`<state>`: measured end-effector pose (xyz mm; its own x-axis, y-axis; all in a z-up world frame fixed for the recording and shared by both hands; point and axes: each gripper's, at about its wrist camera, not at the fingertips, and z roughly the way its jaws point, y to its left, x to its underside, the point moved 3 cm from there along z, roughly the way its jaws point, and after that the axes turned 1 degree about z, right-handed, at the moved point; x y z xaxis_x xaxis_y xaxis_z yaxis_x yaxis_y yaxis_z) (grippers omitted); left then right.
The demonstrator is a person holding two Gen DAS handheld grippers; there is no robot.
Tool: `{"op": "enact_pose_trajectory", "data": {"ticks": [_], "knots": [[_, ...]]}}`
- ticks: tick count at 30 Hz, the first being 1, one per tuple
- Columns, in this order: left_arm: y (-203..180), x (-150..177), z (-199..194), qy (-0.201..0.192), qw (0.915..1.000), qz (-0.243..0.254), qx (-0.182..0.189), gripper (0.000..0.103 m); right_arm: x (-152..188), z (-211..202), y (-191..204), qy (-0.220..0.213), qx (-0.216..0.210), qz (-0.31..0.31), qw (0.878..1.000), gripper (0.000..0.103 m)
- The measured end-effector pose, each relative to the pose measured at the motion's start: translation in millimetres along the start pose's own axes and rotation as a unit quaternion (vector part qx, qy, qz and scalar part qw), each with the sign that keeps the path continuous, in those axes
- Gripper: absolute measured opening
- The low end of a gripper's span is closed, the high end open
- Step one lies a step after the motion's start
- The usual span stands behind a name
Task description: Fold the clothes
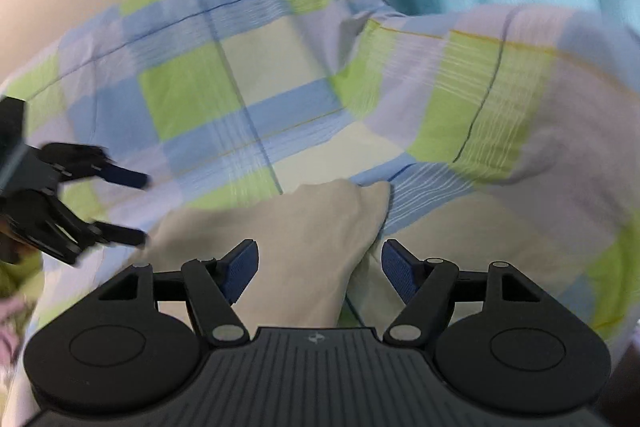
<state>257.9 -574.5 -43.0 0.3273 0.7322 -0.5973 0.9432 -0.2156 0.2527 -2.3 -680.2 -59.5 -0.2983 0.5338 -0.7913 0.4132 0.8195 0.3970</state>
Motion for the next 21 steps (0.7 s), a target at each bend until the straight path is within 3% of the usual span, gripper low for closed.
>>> {"op": "enact_pose_trajectory", "data": {"ticks": [5,8,14,18,21], "knots": [[27.9,-36.1,50.4,0.056,0.9952,0.02,0.078,0.073,9.2,2.5,-4.7,0.063,0.031,0.048,0.996,0.071],[33.9,-62.4,63.5,0.08,0.9892,0.06,0.107,0.073,13.0,-12.6,2.4,0.114,0.066,0.089,0.987,0.071],[45.3,-93.1,101.1,0.145,0.9661,0.13,0.169,0.072,33.9,-33.9,14.3,0.179,0.106,0.22,0.953,0.071],[51.7,-95.2,132.1,0.196,0.9474,0.144,0.208,0.053,59.4,-33.7,17.6,0.182,0.102,0.336,0.918,0.071],[55.1,-89.8,150.0,0.229,0.9307,0.157,0.238,0.053,71.3,-29.5,23.2,0.193,0.104,0.373,0.902,0.071]]}}
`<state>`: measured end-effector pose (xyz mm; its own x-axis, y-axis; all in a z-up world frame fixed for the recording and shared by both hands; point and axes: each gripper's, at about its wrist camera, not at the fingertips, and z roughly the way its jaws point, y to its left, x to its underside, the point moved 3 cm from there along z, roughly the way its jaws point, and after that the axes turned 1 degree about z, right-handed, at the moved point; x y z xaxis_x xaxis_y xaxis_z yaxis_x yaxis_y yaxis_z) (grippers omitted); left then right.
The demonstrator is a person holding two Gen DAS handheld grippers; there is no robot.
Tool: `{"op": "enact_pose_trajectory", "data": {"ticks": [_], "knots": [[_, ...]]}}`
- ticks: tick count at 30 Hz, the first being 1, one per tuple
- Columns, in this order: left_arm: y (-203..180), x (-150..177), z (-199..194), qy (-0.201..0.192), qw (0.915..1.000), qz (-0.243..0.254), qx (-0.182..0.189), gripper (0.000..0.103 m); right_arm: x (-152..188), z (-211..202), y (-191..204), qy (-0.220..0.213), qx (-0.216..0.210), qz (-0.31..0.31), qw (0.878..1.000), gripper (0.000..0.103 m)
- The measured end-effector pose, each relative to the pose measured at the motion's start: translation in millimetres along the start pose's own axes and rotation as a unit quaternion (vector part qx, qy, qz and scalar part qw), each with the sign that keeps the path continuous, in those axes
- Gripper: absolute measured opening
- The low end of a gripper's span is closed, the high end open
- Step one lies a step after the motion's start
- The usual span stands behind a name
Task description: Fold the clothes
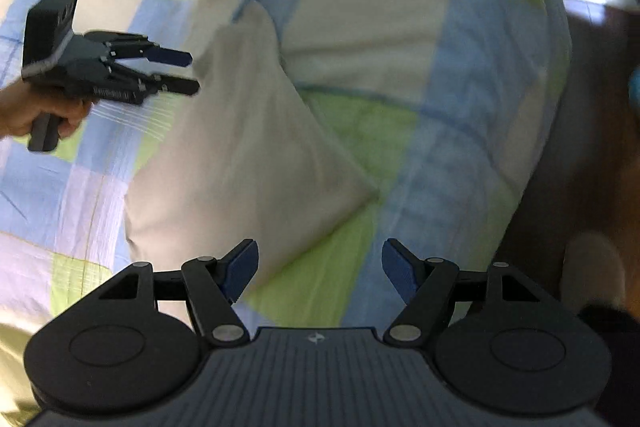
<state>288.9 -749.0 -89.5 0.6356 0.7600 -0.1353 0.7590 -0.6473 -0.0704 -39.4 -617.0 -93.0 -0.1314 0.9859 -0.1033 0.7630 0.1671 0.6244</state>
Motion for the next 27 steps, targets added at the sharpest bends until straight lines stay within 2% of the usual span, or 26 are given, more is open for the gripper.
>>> {"op": "enact_pose_trajectory", "data": {"ticks": [2,5,8,9,10,11,12,19,27], "knots": [[5.8,0.7,7.7,0.007,0.9996,0.002,0.028,0.054,5.8,1.9,1.1,0.005,0.001,0.01,1.0,0.071],[8.5,0.8,11.4,0.003,0.9982,0.009,0.059,0.061,11.7,0.8,-3.2,0.007,0.0,0.022,1.0,0.071],[13.1,-1.4,12.7,0.01,0.997,0.004,0.076,0.059,15.0,-0.3,-7.5,0.003,-0.004,0.037,0.999,0.071],[15.1,-2.4,11.8,0.011,0.9969,0.005,0.077,0.045,15.5,-0.4,-8.3,0.002,-0.009,0.045,0.999,0.071],[17.1,-3.4,10.8,0.012,0.9969,0.005,0.078,0.022,16.4,-0.5,-9.5,0.001,-0.014,0.054,0.998,0.071],[19.1,-4.5,9.9,0.013,0.9968,0.006,0.079,0.012,16.9,1.1,-9.5,-0.001,-0.019,0.06,0.998,0.071],[18.6,-4.7,8.7,0.015,0.9959,0.009,0.088,0.008,17.4,4.2,-8.5,-0.002,-0.026,0.063,0.998,0.071],[17.8,-2.9,10.0,0.015,0.9962,0.021,0.083,0.011,21.8,10.5,-4.8,-0.025,-0.049,0.078,0.995,0.076],[13.8,3.5,7.5,-0.013,0.9969,0.016,0.076,0.007,4.6,10.9,-10.9,-0.089,-0.087,0.132,0.983,0.078]]}}
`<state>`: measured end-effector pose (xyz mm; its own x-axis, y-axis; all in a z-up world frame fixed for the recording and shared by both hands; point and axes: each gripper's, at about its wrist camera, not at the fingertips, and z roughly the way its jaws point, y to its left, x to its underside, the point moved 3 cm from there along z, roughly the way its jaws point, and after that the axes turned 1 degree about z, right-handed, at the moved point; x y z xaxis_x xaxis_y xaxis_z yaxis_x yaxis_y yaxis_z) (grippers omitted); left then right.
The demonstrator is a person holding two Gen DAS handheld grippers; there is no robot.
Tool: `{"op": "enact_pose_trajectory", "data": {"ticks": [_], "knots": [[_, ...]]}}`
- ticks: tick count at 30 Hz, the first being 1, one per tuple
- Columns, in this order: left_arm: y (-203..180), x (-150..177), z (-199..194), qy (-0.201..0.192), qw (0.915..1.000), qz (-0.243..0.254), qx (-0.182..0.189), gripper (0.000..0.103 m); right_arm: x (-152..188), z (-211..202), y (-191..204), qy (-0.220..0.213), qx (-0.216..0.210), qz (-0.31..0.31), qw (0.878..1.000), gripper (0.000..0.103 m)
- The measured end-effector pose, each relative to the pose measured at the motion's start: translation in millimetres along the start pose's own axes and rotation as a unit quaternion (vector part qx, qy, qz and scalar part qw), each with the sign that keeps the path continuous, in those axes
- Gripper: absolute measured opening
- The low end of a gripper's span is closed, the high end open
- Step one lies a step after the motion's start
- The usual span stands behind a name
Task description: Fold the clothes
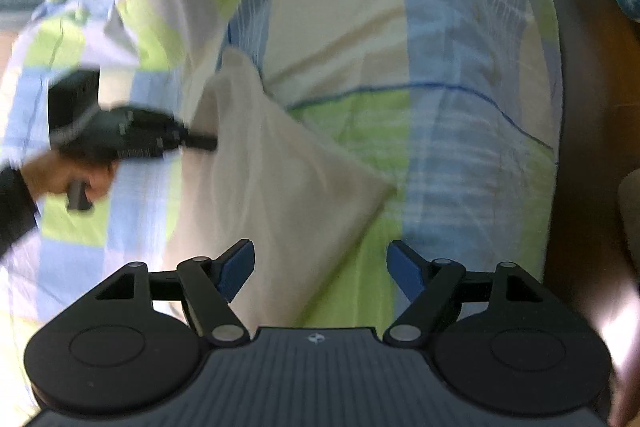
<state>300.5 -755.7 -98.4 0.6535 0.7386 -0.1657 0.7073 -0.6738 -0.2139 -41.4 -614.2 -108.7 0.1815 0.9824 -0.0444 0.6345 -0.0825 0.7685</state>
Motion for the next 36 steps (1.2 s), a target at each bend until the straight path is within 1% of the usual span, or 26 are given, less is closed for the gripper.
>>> {"op": "enact_pose_trajectory", "data": {"ticks": [2,5,7,9,10,11,12,13,14,16,17,19,21,23,24,26,27,29,31,32,34,35,36], "knots": [[1.4,1.7,-0.1,-0.007,0.9999,-0.007,0.004,0.007,-3.6,3.4,-1.9,-0.013,-0.012,0.029,0.999,0.079],[1.9,4.2,-1.3,-0.018,0.9997,-0.014,0.005,0.007,4.0,5.5,-0.2,-0.009,-0.03,0.054,0.998,0.079],[1.8,6.2,-3.2,-0.024,0.9996,-0.016,0.002,0.006,7.0,7.4,0.8,-0.007,-0.031,0.047,0.998,0.076],[1.5,8.2,-5.0,-0.03,0.9994,-0.017,0.0,0.006,-1.2,11.1,0.2,-0.01,-0.034,0.04,0.999,0.074],[1.2,8.8,-6.1,-0.032,0.9993,-0.019,-0.003,0.006,-7.4,14.6,-0.2,-0.01,-0.037,0.042,0.998,0.064],[0.8,9.5,-7.2,-0.035,0.9992,-0.021,-0.005,0.005,-13.4,18.9,0.0,-0.01,-0.04,0.043,0.998,0.06],[-1.5,9.9,-8.9,-0.036,0.9991,-0.018,-0.011,0.005,-18.9,22.1,0.7,-0.006,-0.037,0.041,0.998,0.045],[-4.0,10.5,-11.0,-0.038,0.999,-0.016,-0.016,0.004,-23.2,23.5,1.2,0.0,-0.029,0.034,0.999,0.013],[-5.7,11.1,-14.9,-0.043,0.9987,-0.019,-0.019,0.004,-26.1,27.0,2.3,0.007,-0.02,0.028,0.999,0.008],[-7.4,15.7,-30.8,-0.062,0.9972,-0.033,-0.025,0.003,-31.9,27.0,9.0,0.022,-0.011,0.014,1.0,0.007],[-8.8,18.3,-40.6,-0.073,0.9961,-0.04,-0.029,0.003,-36.4,23.8,18.2,0.028,-0.011,-0.004,1.0,0.007],[-6.8,28.1,-73.2,-0.111,0.9902,-0.07,-0.048,0.003,-44.9,18.8,45.8,0.033,-0.016,-0.057,0.998,0.007],[-5.0,39.7,-110.4,-0.152,0.9809,-0.1,-0.068,0.003,-60.2,9.0,83.8,0.035,-0.029,-0.125,0.991,0.007],[-4.2,53.5,-153.4,-0.199,0.9666,-0.134,-0.091,0.003,-79.0,-3.5,128.9,0.034,-0.048,-0.206,0.977,0.007],[-5.8,63.9,-180.0,-0.23,0.9546,-0.157,-0.105,0.003,-87.0,-10.6,151.5,0.031,-0.058,-0.247,0.967,0.007],[-13.9,81.6,-221.1,-0.28,0.9316,-0.191,-0.132,0.003,-99.8,-24.9,193.7,0.024,-0.072,-0.327,0.942,0.007],[-21.4,91.9,-242.3,-0.306,0.9174,-0.207,-0.149,0.003,-105.2,-32.7,214.9,0.02,-0.08,-0.365,0.928,0.007],[-42.2,112.2,-274.6,-0.346,0.8923,-0.232,-0.174,0.003,-112.6,-49.1,254.2,0.01,-0.093,-0.433,0.896,0.007],[-69.3,130.9,-291.9,-0.365,0.874,-0.25,-0.2,0.003,-113.1,-62.7,284.7,0.002,-0.104,-0.489,0.866,0.007],[-81.5,138.3,-294.2,-0.369,0.8678,-0.258,-0.21,0.003,-110.7,-68.7,297.7,0.0,-0.11,-0.515,0.85,0.007],[-112.2,157.8,-291.5,-0.372,0.8542,-0.282,-0.229,0.003,-97.7,-77.0,317.6,0.002,-0.116,-0.572,0.812,0.007],[-127.6,167.9,-287.0,-0.374,0.8471,-0.295,-0.237,0.003,-89.2,-78.9,323.3,0.007,-0.118,-0.594,0.796,0.007],[-145.0,178.0,-277.9,-0.378,0.8376,-0.313,-0.24,0.003,-80.4,-80.4,325.8,0.015,-0.12,-0.61,0.783,0.007]]}}
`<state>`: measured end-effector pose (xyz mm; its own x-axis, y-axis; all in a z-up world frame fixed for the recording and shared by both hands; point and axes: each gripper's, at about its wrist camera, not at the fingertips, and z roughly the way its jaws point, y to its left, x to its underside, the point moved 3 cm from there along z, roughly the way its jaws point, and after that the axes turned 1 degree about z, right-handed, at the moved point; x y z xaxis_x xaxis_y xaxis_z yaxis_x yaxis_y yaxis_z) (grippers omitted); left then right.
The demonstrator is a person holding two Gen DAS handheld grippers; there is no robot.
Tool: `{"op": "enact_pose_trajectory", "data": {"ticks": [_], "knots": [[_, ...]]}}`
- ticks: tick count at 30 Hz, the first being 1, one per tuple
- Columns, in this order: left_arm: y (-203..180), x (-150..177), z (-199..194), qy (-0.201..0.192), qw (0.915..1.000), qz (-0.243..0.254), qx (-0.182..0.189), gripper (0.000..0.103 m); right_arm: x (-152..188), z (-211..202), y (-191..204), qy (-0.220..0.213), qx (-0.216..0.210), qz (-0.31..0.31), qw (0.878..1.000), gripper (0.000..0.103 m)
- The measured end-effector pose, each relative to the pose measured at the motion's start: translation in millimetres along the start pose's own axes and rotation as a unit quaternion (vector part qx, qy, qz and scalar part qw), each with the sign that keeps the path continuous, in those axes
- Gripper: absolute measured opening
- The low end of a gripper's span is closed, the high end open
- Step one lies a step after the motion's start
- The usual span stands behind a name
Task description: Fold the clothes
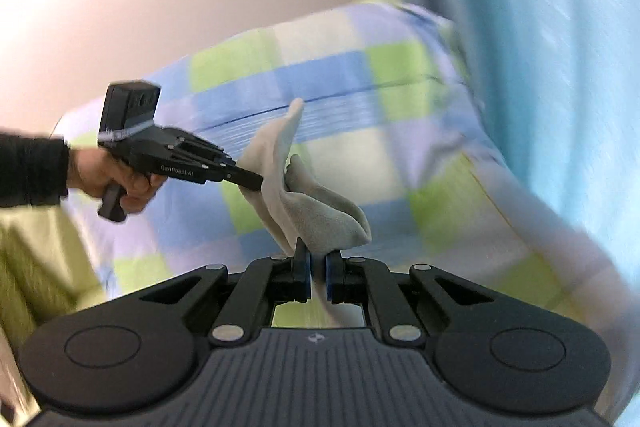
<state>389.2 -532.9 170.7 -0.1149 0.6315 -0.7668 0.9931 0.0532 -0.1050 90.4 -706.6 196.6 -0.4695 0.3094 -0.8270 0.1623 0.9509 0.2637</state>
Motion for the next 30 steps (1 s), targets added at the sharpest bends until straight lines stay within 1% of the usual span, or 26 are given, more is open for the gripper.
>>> {"op": "enact_pose_trajectory", "data": {"ticks": [2,4,6,8,10,11,12,14,16,18,19,20,22,24,27,29,30], "knots": [[-14.4,40.4,-20.0,-0.003,0.9992,-0.036,-0.02,0.003,11.8,4.2,23.2,0.023,-0.018,-0.029,0.999,0.007],[-30.8,92.7,-34.9,0.012,0.9966,-0.072,-0.038,0.003,34.4,8.9,45.3,0.05,-0.035,-0.052,0.997,0.007],[-49.2,146.4,-46.3,0.04,0.9919,-0.111,-0.048,0.003,71.8,11.9,68.2,0.088,-0.052,-0.055,0.993,0.007],[-69.9,201.3,-54.3,0.079,0.9841,-0.15,-0.055,0.003,116.5,15.0,84.4,0.132,-0.073,-0.047,0.987,0.007],[-84.5,247.4,-57.3,0.115,0.9744,-0.182,-0.064,0.003,158.8,16.4,103.2,0.176,-0.097,-0.04,0.979,0.007],[-89.6,263.4,-56.8,0.128,0.9703,-0.194,-0.066,0.003,178.0,18.8,110.8,0.198,-0.108,-0.036,0.974,0.007],[-91.9,272.4,-53.8,0.136,0.9685,-0.196,-0.07,0.003,193.8,21.5,116.7,0.217,-0.119,-0.032,0.968,0.007],[-93.1,283.4,-46.1,0.148,0.9661,-0.198,-0.075,0.003,216.5,29.2,123.8,0.248,-0.132,-0.033,0.959,0.006],[-84.8,278.5,-37.3,0.138,0.9678,-0.196,-0.078,0.003,220.0,41.0,119.3,0.261,-0.132,-0.026,0.956,0.006],[-75.8,266.6,-24.7,0.123,0.9702,-0.192,-0.081,0.003,216.8,55.1,109.3,0.268,-0.128,-0.014,0.955,0.006],[-68.9,261.4,-18.0,0.115,0.9716,-0.19,-0.082,0.003,211.3,63.7,100.5,0.267,-0.124,-0.004,0.956,0.006],[-61.9,256.8,-10.2,0.116,0.9726,-0.183,-0.085,0.003,204.6,74.1,88.1,0.266,-0.118,0.008,0.957,0.006],[-49.4,249.7,9.8,0.119,0.9736,-0.174,-0.088,0.003,194.9,98.2,60.5,0.265,-0.105,0.033,0.958,0.007],[-44.6,251.1,27.4,0.131,0.9731,-0.168,-0.087,0.003,190.5,123.1,29.9,0.269,-0.091,0.059,0.957,0.007],[-41.0,258.3,45.0,0.144,0.9725,-0.157,-0.093,0.003,202.5,156.8,-6.2,0.286,-0.077,0.103,0.949,0.009],[-46.9,264.0,47.1,0.147,0.9733,-0.145,-0.101,0.003,214.6,170.6,-23.7,0.299,-0.061,0.132,0.943,0.01],[-49.9,265.9,48.3,0.151,0.9734,-0.136,-0.105,0.003,219.9,173.5,-28.5,0.305,-0.054,0.143,0.94,0.012]]}}
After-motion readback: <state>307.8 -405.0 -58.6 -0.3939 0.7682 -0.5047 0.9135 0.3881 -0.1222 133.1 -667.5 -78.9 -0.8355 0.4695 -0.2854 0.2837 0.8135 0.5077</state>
